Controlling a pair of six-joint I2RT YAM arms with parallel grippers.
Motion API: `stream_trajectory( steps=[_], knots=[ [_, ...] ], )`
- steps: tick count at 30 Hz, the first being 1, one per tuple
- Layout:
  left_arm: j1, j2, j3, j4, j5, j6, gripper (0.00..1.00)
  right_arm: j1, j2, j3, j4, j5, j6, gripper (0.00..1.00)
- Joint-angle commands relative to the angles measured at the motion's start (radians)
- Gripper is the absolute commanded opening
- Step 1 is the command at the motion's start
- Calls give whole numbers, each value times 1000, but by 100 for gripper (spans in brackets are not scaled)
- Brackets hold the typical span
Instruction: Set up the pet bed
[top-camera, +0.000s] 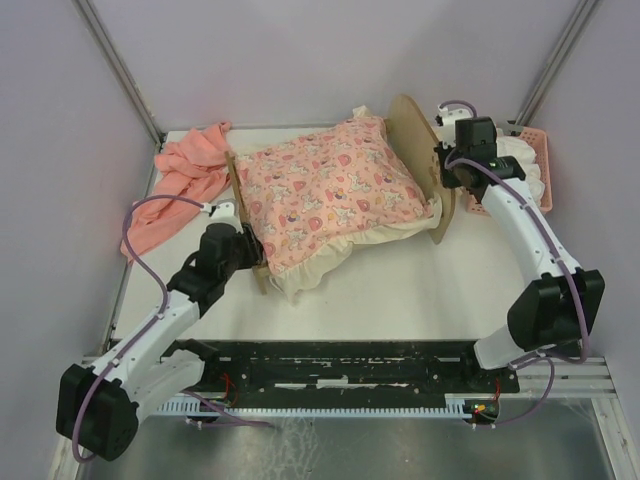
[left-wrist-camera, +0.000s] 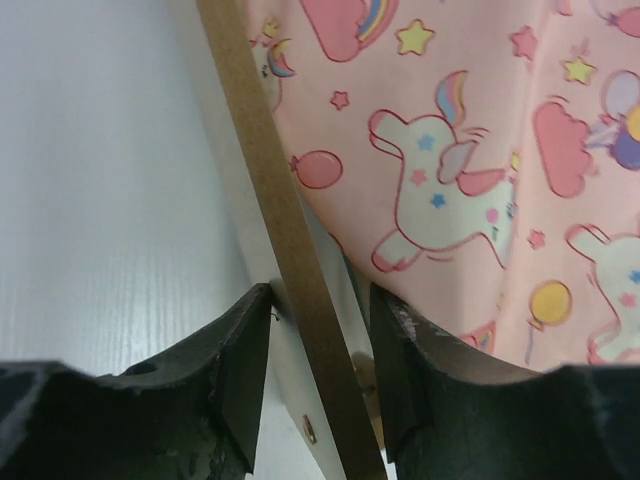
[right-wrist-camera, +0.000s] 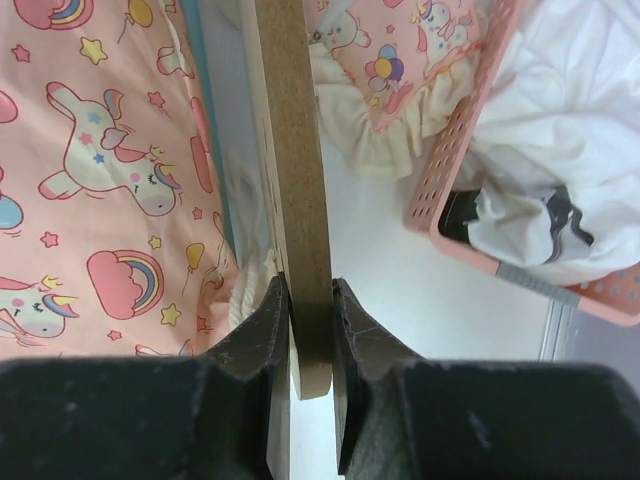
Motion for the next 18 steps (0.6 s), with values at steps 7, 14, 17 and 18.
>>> stream_trajectory(
  steps=[7, 14, 17, 18],
  knots=[
    [-4, 143, 148, 183, -122, 121, 16, 16, -238, -206, 31, 8, 140, 6],
    [0, 287, 265, 181, -185, 167, 9, 19, -339, -316, 42, -39, 236, 4],
    [21, 323, 297, 146, -284, 125, 21, 20, -381, -363, 75, -106, 284, 5],
    [27, 323, 310, 129, -303, 111, 28, 21, -393, -377, 85, -120, 297, 5]
  ],
)
